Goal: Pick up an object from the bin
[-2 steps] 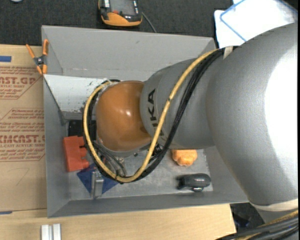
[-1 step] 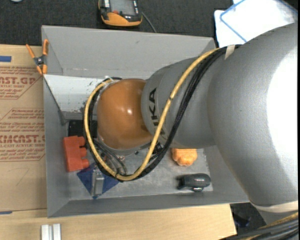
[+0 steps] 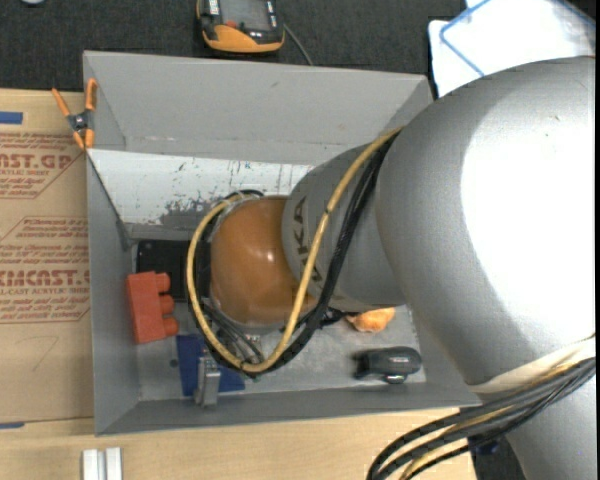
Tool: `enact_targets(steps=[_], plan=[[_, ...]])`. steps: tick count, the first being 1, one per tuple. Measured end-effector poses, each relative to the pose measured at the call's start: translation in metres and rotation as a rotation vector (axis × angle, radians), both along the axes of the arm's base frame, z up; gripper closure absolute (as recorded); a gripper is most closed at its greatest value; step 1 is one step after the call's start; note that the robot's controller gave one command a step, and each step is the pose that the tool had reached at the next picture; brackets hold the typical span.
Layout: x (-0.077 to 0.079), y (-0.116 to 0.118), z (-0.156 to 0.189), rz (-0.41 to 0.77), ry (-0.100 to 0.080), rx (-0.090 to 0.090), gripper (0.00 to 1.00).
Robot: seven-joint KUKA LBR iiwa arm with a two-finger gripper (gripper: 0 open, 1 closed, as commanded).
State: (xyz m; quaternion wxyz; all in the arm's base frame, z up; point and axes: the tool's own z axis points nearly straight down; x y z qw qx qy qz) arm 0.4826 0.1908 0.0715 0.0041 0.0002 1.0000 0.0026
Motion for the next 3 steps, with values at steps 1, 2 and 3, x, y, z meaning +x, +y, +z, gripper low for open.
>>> enact_targets(steps=[1,2,3], plan=[[-0.0006,0.0011,-0.0009,-0.181,-0.003,0.005,0.00],[0.0016,0.0007,0.0005,-0.009,-0.007,0.002,0.00],[-0.0001,0.0019,-0.0006,-0.170,-0.005,0.007,0.00]])
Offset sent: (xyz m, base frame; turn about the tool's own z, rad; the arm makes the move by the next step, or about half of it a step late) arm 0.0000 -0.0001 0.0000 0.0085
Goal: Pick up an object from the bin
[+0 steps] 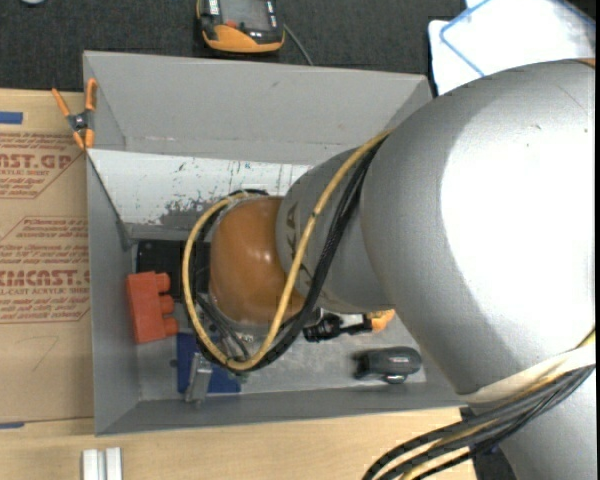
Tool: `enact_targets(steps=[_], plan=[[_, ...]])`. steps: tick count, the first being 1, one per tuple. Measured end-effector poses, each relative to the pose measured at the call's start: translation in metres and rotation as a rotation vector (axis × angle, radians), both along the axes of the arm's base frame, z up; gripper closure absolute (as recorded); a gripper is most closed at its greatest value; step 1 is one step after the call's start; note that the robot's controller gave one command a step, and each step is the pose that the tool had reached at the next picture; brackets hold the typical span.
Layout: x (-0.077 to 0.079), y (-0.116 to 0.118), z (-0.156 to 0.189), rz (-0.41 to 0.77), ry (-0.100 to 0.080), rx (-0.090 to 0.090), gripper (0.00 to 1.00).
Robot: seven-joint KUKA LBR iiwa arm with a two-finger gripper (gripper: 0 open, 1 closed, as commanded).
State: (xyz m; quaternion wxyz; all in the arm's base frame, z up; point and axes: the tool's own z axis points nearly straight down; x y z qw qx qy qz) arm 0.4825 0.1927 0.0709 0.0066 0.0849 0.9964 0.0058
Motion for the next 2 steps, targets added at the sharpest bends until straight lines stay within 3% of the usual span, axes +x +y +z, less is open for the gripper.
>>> enact_targets(steps=[1,2], plan=[[0.0031,0.0000,0.0023,0.151,-0.008,-0.002,1.00],[0.0032,0.0000,0.0023,0.151,-0.008,-0.002,1.00]])
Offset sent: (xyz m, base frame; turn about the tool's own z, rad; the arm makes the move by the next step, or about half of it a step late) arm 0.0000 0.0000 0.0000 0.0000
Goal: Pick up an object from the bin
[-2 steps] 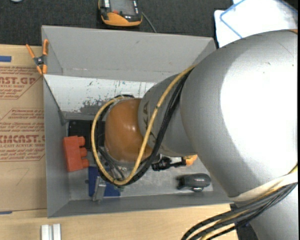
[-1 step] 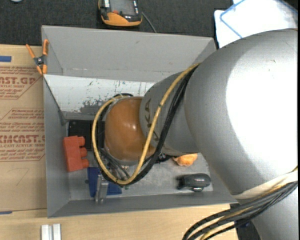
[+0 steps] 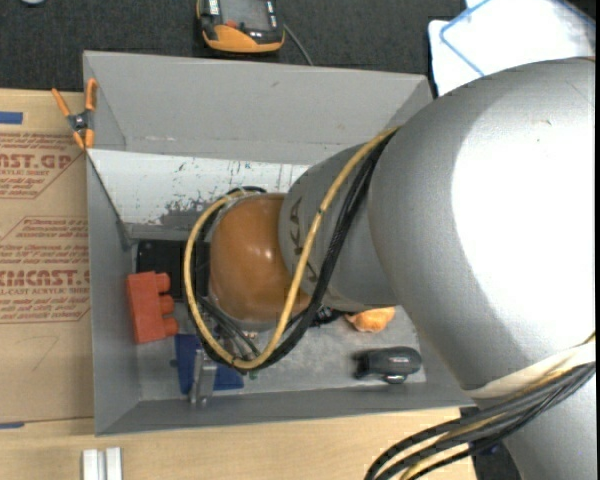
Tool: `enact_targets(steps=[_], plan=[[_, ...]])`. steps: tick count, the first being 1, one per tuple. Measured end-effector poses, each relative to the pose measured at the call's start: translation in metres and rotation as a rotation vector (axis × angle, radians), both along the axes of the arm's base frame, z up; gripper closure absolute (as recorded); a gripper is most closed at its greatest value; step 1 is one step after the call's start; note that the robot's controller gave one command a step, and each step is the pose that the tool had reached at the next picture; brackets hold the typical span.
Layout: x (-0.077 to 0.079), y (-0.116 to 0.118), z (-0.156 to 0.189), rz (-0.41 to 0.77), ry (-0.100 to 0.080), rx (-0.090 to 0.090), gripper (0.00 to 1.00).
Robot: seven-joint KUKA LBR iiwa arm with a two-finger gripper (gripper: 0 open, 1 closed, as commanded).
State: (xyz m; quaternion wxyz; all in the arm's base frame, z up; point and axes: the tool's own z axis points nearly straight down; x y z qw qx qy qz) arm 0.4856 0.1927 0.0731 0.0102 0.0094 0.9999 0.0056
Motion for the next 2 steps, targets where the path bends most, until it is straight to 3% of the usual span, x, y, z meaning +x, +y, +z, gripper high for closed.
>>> enact_targets(steps=[1,2], plan=[[-0.003,-0.001,0.014,0.000,0.011,-0.004,1.00],[-0.003,-0.001,0.054,0.001,0.010,-0.003,1.00]])
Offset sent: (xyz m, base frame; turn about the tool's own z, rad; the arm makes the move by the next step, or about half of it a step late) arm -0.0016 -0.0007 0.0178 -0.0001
